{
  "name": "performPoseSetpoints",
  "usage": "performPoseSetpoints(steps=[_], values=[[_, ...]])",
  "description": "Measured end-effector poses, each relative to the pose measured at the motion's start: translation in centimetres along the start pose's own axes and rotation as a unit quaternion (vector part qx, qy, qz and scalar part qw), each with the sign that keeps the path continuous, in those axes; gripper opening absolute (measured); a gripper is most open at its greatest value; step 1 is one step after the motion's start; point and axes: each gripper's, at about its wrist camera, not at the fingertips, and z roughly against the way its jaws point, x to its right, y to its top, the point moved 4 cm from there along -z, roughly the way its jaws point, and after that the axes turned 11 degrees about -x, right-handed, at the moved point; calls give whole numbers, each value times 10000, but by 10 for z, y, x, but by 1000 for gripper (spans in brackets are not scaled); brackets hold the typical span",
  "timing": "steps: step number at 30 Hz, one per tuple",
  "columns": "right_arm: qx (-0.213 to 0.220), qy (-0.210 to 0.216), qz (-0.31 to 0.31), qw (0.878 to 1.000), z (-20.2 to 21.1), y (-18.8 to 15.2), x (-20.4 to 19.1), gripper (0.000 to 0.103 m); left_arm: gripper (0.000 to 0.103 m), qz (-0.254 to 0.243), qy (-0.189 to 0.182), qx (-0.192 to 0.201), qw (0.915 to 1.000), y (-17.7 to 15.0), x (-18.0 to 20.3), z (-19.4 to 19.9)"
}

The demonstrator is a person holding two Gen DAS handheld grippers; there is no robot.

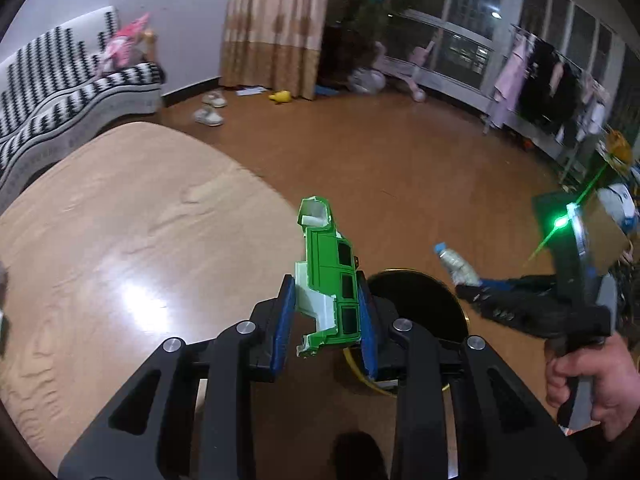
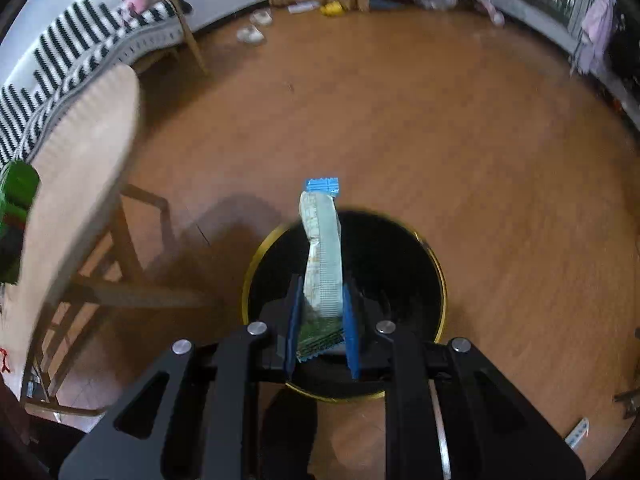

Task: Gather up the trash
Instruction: 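Carry both items over the bin and open both tools to drop them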

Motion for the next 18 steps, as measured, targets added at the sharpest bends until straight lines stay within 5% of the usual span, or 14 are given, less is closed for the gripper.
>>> performPoseSetpoints(steps=[5, 15, 18], values=[[-314, 244, -187, 9990, -18, -6, 19, 19, 28, -231, -26, -113, 9997, 0, 22, -17], [-219, 240, -133, 9994, -16, -3, 12, 19, 28, -328, -25, -247, 9992, 5, 30, -35], [-197, 286, -158, 9993, -15, -2, 12, 33, 28, -335, -22, -277, 9991, 2, 35, -38]])
